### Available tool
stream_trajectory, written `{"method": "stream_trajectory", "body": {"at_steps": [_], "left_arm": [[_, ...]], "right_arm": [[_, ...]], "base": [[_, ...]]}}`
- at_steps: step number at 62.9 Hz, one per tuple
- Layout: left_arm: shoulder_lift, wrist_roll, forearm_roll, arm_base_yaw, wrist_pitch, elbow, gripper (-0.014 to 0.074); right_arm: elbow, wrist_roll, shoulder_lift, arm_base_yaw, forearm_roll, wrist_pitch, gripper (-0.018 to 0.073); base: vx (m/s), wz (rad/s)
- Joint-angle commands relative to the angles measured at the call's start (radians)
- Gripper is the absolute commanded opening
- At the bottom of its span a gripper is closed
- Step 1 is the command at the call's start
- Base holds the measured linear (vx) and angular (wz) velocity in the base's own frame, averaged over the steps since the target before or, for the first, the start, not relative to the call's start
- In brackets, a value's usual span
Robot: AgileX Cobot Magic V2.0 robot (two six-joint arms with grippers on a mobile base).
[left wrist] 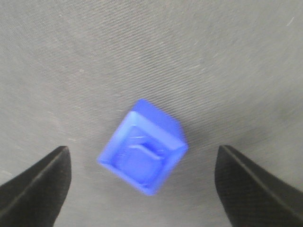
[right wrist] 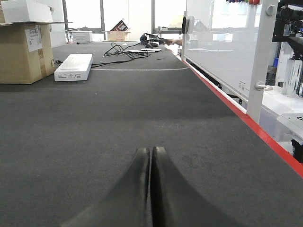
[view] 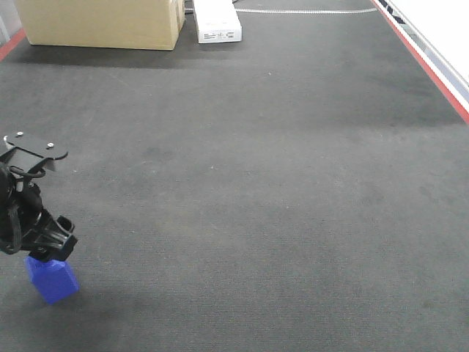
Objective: Pour parts from conveyor to right shelf
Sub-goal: 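Lower the left gripper over the blue block and close on it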
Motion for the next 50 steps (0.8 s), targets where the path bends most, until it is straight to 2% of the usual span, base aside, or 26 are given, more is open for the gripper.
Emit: {"method": "stream_trajectory", "body": {"at_steps": [1,14,31,50], "left_arm": [[-0.029,0.06,0.003,-0.008,-0.016,-0.031,0.0572],[0.012,0.085,0.005,-0.008,0.007,-0.03,0.0572],[0.052,0.171,0.003,-0.008,0.022,-0.03,0.0567],[0.12,0.203,0.006,-0.008,0.018,-0.03,0.0494]], "right_arm": [[0.015,-0.008,-0.018,-0.004,0.001,-0.073,-0.0009],[0.015,-0.008,-0.018,-0.004,0.029,-0.074,-0.0009],[0.015,-0.008,-0.018,-0.004,0.029,-0.074,-0.0009],[0.015,-0.008,-0.018,-0.004,0.029,-0.074,-0.0009]], "base": [[0.0,0.0],[0.0,0.0],[0.0,0.0],[0.0,0.0]]}}
